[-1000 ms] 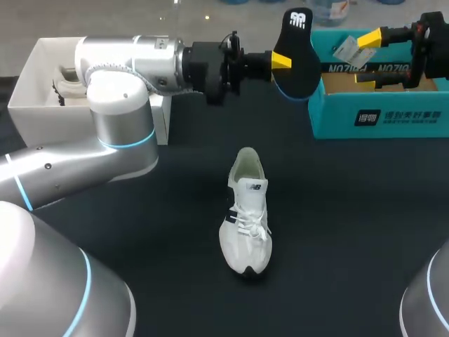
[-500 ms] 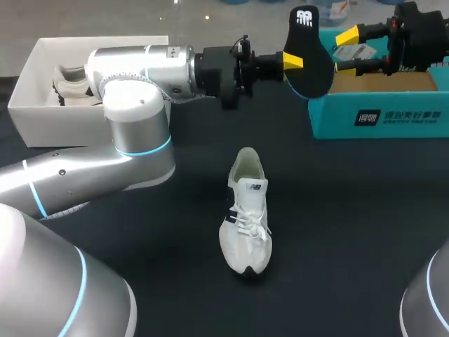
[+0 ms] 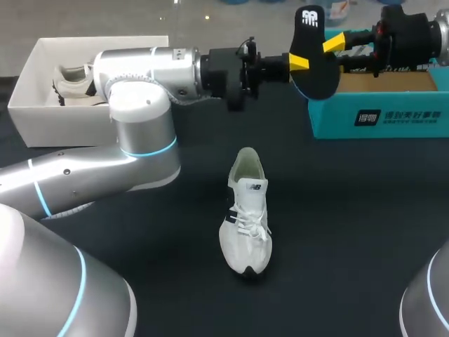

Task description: Take the shoe out of the shoebox, open the shoe tongue, remove and reinsert the insole, then place the shoe into the shoebox

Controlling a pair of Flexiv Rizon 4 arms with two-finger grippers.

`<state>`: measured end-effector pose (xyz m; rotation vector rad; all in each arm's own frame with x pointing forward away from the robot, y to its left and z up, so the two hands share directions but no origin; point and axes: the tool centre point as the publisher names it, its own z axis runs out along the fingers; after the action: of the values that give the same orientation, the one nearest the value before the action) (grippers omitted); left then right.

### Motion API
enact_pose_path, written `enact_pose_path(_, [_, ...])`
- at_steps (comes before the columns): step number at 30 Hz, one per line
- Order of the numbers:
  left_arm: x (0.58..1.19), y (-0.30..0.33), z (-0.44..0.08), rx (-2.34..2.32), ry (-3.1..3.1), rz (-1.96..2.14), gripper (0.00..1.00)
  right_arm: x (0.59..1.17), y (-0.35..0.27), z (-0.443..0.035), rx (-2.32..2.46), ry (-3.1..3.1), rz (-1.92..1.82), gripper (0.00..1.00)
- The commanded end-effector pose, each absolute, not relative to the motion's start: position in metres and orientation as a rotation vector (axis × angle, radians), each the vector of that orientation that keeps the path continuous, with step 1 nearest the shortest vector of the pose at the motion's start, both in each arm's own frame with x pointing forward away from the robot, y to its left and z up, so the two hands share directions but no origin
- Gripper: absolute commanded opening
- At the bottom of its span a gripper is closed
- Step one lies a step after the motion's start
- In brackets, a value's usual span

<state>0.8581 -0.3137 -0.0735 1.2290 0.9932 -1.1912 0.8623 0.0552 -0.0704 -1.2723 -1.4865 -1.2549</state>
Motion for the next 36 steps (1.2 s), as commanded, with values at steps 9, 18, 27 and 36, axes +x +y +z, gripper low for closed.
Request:
enact_pose_path(9, [0.86, -0.318, -0.072, 1.223, 0.98, -1.19, 0.0, 0.865, 0.065, -0.074, -1.254, -1.483, -1.242, 0.2])
enact_pose_path(18, [0.861, -0.316, -0.071, 1.204, 0.988, -1.201, 0.4, 0.865, 0.066, -0.074, -1.24, -1.494, -1.252, 0.0])
enact_pose_path(27, [0.872, -0.294, -0.072, 1.297, 0.992, -1.206, 1.0, 0.862, 0.063, -0.071, -1.236, -1.498, -1.285, 0.0])
enact_pose_path(36, [0.887, -0.244, -0.08, 1.436, 1.037, -1.21, 1.0, 0.858, 0.054, -0.074, -1.257, -1.484, -1.307, 0.0])
